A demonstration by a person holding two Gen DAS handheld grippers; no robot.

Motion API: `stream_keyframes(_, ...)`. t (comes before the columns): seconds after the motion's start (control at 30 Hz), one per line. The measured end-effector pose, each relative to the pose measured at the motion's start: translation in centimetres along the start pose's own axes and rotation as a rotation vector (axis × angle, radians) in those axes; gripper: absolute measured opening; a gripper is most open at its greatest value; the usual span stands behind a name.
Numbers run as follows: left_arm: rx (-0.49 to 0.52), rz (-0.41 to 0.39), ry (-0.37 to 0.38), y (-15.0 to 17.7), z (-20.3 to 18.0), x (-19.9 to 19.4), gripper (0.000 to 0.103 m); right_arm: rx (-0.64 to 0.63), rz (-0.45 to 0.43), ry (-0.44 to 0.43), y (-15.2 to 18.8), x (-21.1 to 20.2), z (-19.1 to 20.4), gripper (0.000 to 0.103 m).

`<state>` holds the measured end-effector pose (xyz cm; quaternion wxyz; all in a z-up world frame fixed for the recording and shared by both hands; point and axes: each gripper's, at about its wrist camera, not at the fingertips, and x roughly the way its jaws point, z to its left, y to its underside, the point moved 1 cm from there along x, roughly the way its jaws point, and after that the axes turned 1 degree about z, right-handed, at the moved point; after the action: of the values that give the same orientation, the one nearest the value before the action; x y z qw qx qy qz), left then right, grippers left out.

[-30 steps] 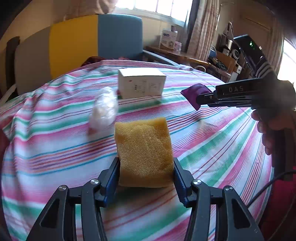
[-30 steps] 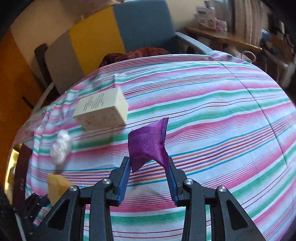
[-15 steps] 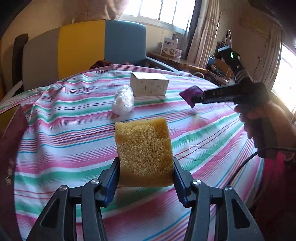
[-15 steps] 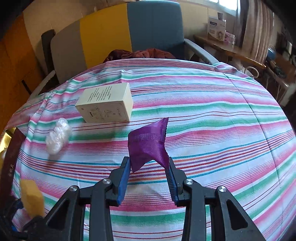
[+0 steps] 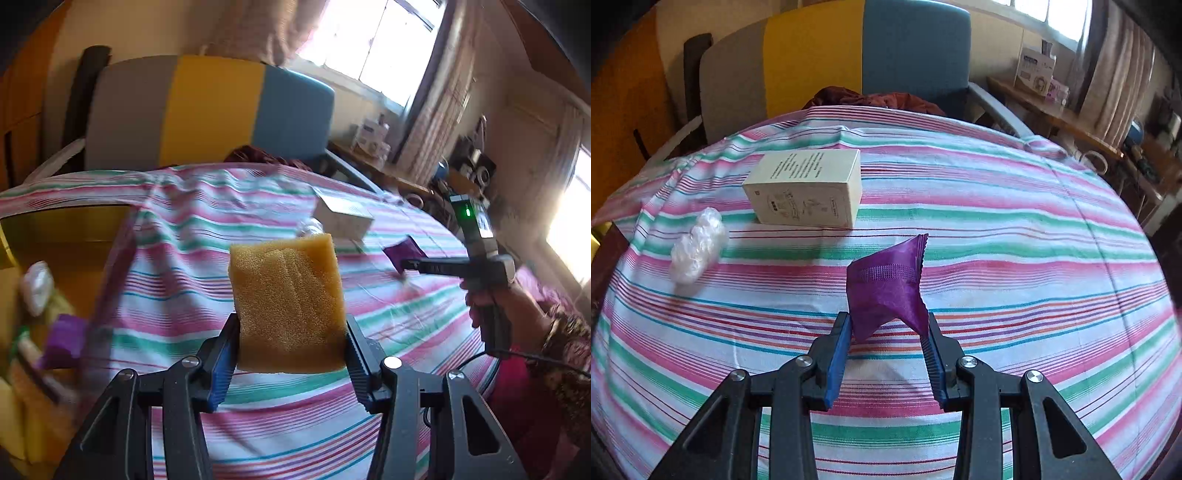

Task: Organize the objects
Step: 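Carry the sponge into the gold tray and open the left gripper while the right carries the purple packet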

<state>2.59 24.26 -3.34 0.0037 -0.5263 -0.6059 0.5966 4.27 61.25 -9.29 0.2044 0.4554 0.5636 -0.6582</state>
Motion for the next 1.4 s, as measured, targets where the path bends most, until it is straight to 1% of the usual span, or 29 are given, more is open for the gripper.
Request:
stream_keyframes(0.17, -0.036, -0.041, -0.033, -0.3, 2.8, -2.7, 0.053, 0.007, -0.046, 0.033, -0.2, -0.8, -0.4, 0.038)
stream_keyframes(0.3, -0.046, -0.065, -0.085, -0.4, 5.4, -4.5, 0.053, -0.002, -0.087, 0.031, -0.4, -1.5, -0.2, 0.038)
stream_keyframes(0.37, -0.066, -0.075, -0.105, -0.3, 6.8, -5.3, 0.053, -0.014, -0.094, 0.019, -0.6, -1.7, 0.2, 0.038)
stream_keyframes(0.53, -0.115, -0.092, -0.160, -0.2, 10.6, -7.2, 0.053, -0.066, -0.074, 0.005, -0.8, -2.1, 2.0, 0.038)
stream_keyframes(0.6, -0.139, -0.102, -0.187, -0.3, 12.4, -7.8, 0.053, -0.059, -0.079, -0.022, -0.8, -2.8, 2.9, 0.038)
stream_keyframes(0.73, -0.203, -0.092, -0.227, -1.2, 16.1, -8.1, 0.053, -0.078, -0.104, -0.077, -0.9, -4.6, 5.7, 0.038)
stream_keyframes(0.83, -0.238, -0.073, -0.255, -2.3, 19.0, -7.8, 0.053, -0.111, -0.126, -0.123, -1.0, -6.1, 8.7, 0.038)
stream_keyframes(0.93, -0.266, -0.055, -0.264, -3.3, 21.4, -7.4, 0.053, -0.130, -0.143, -0.182, -0.9, -7.4, 12.0, 0.038)
stream_keyframes(0.97, -0.271, -0.051, -0.273, -3.7, 22.1, -7.2, 0.053, -0.134, -0.144, -0.218, -0.9, -7.9, 13.4, 0.038)
stream_keyframes(1.07, -0.298, -0.007, -0.298, -5.1, 24.8, -6.2, 0.053, -0.135, -0.155, -0.293, -0.7, -8.9, 16.7, 0.038)
stream_keyframes(1.1, -0.305, 0.013, -0.297, -5.4, 25.5, -5.7, 0.053, -0.136, -0.151, -0.315, -0.6, -9.0, 17.7, 0.038)
stream_keyframes(1.13, -0.312, 0.039, -0.293, -5.6, 26.3, -5.2, 0.053, -0.139, -0.149, -0.333, -0.5, -9.1, 18.7, 0.038)
stream_keyframes(1.2, -0.331, 0.066, -0.312, -6.1, 27.6, -4.3, 0.053, -0.154, -0.144, -0.366, -0.2, -9.2, 21.0, 0.038)
stream_keyframes(1.23, -0.338, 0.102, -0.307, -6.4, 28.3, -3.5, 0.053, -0.167, -0.142, -0.382, 0.0, -9.3, 22.2, 0.038)
stream_keyframes(1.27, -0.346, 0.118, -0.302, -6.5, 28.8, -3.1, 0.053, -0.174, -0.143, -0.390, 0.1, -9.4, 22.9, 0.038)
stream_keyframes(1.33, -0.351, 0.136, -0.318, -6.8, 29.6, -2.3, 0.053, -0.198, -0.135, -0.419, 0.5, -9.6, 25.1, 0.038)
stream_keyframes(1.37, -0.345, 0.168, -0.320, -7.0, 29.9, -1.5, 0.053, -0.205, -0.132, -0.432, 0.5, -9.6, 25.7, 0.038)
stream_keyframes(1.4, -0.344, 0.184, -0.323, -7.1, 30.1, -1.2, 0.054, -0.212, -0.128, -0.443, 0.6, -9.6, 26.3, 0.038)
